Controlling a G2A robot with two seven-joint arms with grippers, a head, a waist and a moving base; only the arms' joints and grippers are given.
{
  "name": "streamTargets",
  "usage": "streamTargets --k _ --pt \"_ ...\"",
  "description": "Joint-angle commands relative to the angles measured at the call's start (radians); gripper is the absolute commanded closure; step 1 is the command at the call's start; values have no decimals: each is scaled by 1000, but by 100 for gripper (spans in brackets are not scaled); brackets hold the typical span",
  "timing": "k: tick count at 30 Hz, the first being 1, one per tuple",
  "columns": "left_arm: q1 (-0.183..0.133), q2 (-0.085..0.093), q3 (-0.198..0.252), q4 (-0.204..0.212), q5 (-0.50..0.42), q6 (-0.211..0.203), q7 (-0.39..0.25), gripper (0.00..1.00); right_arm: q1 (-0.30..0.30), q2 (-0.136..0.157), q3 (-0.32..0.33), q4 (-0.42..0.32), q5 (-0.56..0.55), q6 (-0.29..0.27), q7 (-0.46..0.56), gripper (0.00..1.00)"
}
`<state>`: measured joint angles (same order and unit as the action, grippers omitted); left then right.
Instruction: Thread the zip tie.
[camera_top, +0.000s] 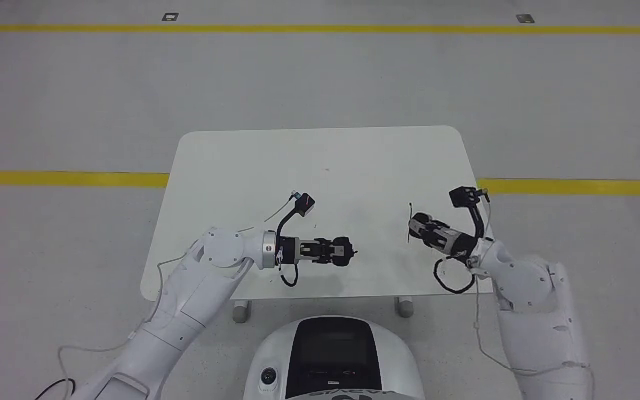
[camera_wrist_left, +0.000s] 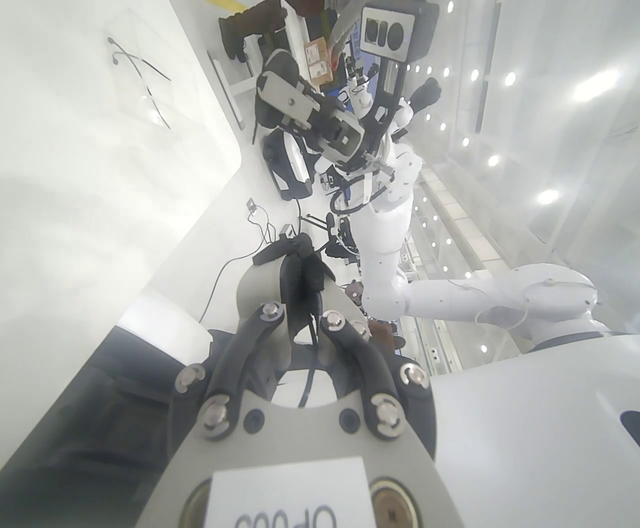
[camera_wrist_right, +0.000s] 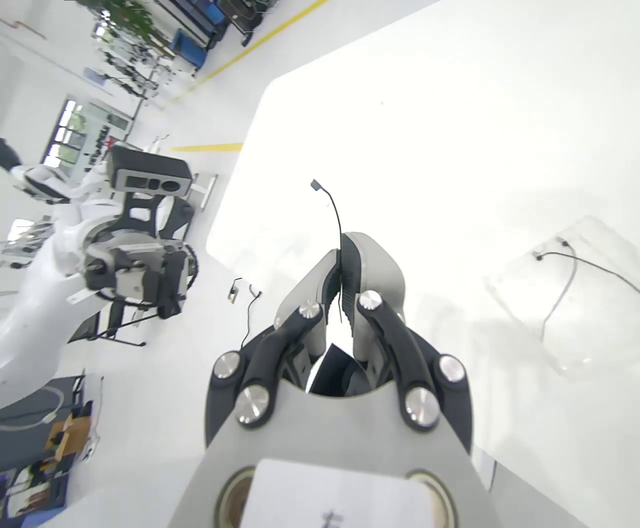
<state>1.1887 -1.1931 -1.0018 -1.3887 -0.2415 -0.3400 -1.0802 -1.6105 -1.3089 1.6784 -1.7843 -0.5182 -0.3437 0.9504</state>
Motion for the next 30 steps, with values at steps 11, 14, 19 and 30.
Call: streamTargets --k 11,14,19,30 --pt "0 0 0 0 0 0 0 100 7 25 -28 -9 122 4 24 100" --pt "0 0 0 0 0 0 0 100 7 25 -28 -9 122 4 24 100" --pt "0 0 0 0 0 0 0 100 7 25 -28 -9 122 4 24 100" --pt "0 0 0 0 0 0 0 100 -177 33 -122 -123 -69 4 -486 100"
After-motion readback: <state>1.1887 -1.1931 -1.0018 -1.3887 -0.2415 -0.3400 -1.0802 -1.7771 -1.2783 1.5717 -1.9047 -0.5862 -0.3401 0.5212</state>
